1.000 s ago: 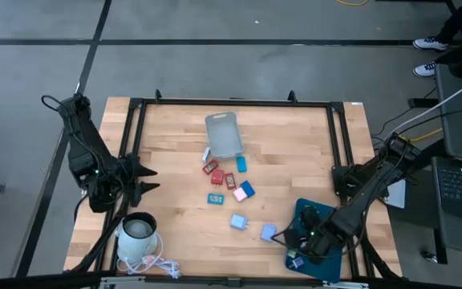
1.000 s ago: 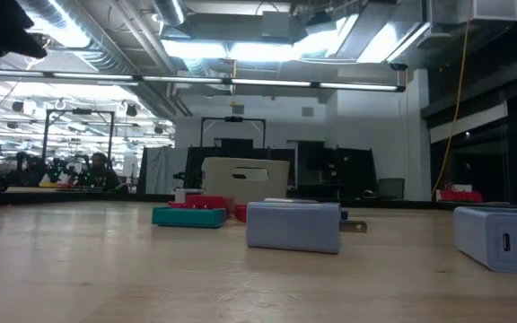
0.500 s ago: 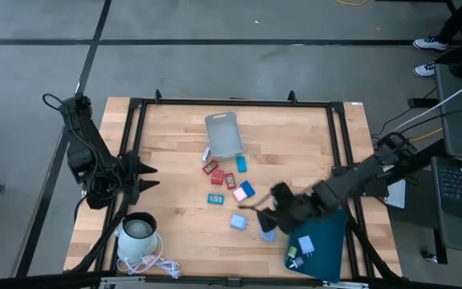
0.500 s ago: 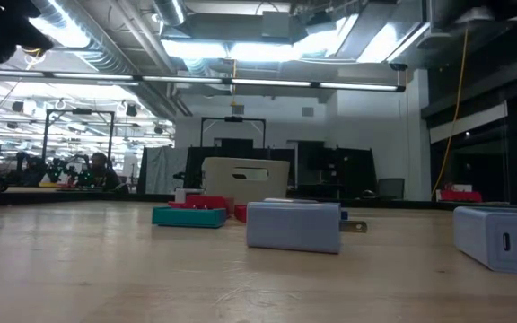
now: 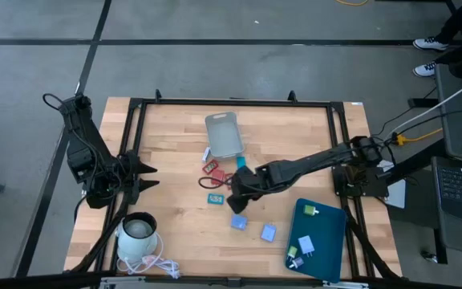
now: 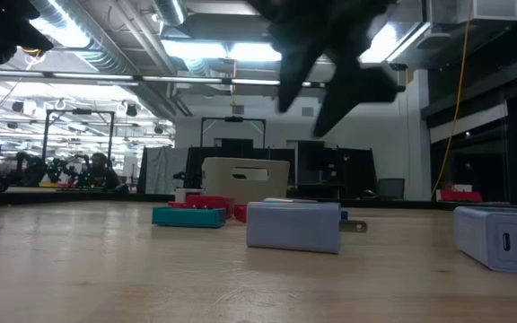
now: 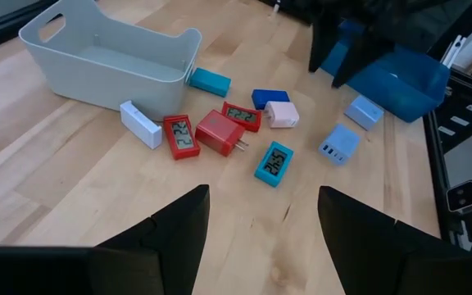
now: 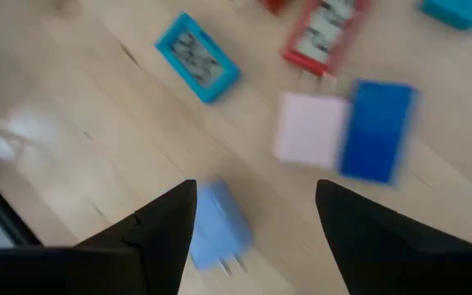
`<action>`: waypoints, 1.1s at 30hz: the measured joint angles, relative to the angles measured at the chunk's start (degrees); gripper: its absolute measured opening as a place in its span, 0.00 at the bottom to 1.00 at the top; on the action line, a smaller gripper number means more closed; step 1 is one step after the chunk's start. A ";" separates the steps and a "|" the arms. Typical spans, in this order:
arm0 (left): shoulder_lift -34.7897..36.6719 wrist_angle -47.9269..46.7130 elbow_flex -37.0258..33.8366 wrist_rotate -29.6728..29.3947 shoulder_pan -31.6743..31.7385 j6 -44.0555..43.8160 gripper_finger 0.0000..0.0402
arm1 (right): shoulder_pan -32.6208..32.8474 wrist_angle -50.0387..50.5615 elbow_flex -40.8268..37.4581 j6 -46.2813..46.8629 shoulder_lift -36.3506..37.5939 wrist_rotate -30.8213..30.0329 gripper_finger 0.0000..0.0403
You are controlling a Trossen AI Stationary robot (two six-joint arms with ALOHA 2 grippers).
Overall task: Pick & Place Office items
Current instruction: Put the pink charger adapter into the blue bin
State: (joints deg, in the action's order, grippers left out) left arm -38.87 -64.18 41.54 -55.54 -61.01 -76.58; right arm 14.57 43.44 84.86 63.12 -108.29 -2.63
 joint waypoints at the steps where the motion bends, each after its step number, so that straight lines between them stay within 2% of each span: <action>1: 0.00 -0.17 0.00 0.00 0.00 -0.01 0.56 | -0.43 -1.94 0.00 -0.20 -0.79 0.64 0.64; 12: 0.00 -0.33 -0.02 0.06 0.00 -0.06 0.56 | -1.89 -4.52 -0.04 -0.78 -7.41 3.85 0.64; 25: 0.00 -0.31 -0.02 0.30 0.00 -0.17 0.56 | -3.38 -1.77 1.73 -1.45 -7.23 1.59 0.64; 33: 0.00 -0.31 -0.02 1.29 0.00 -0.16 0.56 | -5.43 -1.13 1.73 -2.59 -7.24 2.86 0.64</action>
State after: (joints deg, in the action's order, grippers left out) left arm -38.87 -64.49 41.52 -54.25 -61.01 -76.74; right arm 9.14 42.31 86.59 60.53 -115.52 0.23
